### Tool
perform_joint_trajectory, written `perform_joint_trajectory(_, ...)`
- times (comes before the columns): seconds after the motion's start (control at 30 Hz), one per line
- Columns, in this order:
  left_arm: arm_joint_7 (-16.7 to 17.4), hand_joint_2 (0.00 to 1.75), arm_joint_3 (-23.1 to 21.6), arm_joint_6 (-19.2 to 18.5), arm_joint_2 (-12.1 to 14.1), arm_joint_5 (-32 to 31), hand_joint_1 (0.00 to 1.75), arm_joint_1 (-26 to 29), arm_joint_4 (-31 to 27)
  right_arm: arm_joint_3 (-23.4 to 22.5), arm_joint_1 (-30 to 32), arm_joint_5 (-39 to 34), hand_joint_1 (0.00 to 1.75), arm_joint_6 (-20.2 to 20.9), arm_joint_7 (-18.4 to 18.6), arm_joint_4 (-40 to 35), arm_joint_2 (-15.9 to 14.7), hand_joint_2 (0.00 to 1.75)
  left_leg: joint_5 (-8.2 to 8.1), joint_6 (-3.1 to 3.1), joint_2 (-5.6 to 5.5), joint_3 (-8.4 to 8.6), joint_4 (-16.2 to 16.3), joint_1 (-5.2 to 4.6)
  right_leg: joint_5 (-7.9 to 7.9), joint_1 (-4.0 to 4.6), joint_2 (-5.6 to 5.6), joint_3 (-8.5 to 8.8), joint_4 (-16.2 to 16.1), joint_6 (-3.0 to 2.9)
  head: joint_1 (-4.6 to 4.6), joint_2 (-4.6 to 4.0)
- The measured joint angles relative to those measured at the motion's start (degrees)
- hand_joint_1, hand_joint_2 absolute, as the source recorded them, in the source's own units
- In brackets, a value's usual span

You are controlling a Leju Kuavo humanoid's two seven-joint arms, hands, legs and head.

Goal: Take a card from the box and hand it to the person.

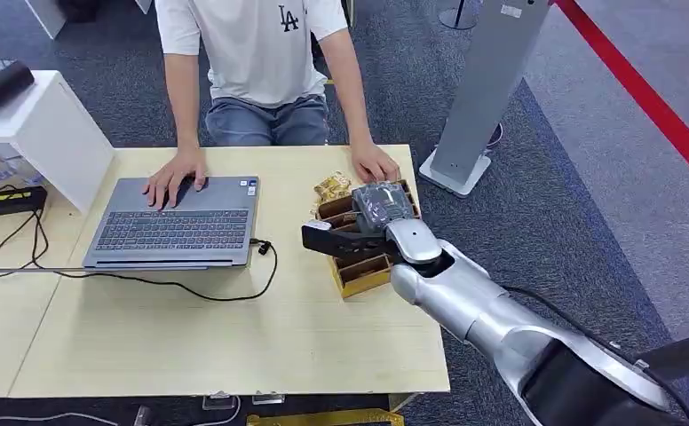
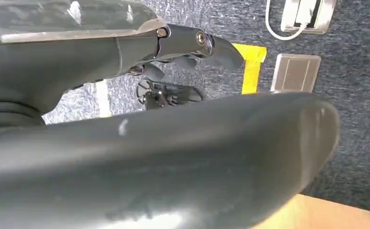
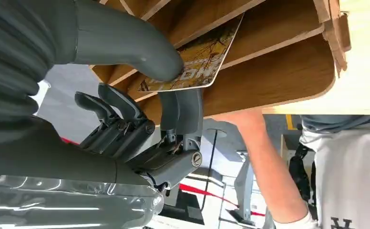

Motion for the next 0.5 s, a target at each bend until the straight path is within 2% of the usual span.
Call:
perform_joint_trajectory(0.2, -0.11, 0.0, -0.04, 0.11, 0.02, 0.55, 0.0, 0.28, 0.02, -0.72, -0.18, 0.0, 1.75, -0.77, 2.84, -3.5, -0.99, 1.75, 0.0, 0.0, 0.0, 0.0, 0.0, 0.0, 0.0, 0.0, 0.01, -0.01, 0.0, 0.0, -0.02, -0.02)
perform_joint_trajectory(0.43, -0.15, 0.0, -0.04, 0.11, 0.02, 0.59, 0.0, 0.35, 0.02, -1.0, -0.21, 0.11, 1.75, -1.05, 3.21, -4.54, -1.35, 1.75, 0.0, 0.0, 0.0, 0.0, 0.0, 0.0, 0.0, 0.0, 0.01, -0.01, 0.0, 0.0, 0.0, -0.02)
perform_joint_trajectory(0.47, -1.01, 0.0, -0.04, 0.11, 0.15, 1.25, 0.0, 1.18, 0.02, -3.3, -0.36, 3.08, 1.75, -4.14, 6.14, -13.65, -4.05, 1.75, 0.0, 0.0, 0.01, 0.02, 0.01, 0.0, 0.0, 0.0, 0.01, -0.02, -0.01, 0.0, 0.04, -0.02)
perform_joint_trajectory(0.5, -1.36, 0.0, -0.04, 0.11, 0.17, 1.62, 0.0, 1.72, 0.02, -5.77, 1.16, 6.69, 1.75, -7.33, 6.88, -22.96, -6.69, 1.75, 0.0, 0.0, 0.01, 0.03, 0.01, 0.0, 0.0, 0.0, 0.0, -0.01, -0.02, 0.0, 0.07, 0.0)
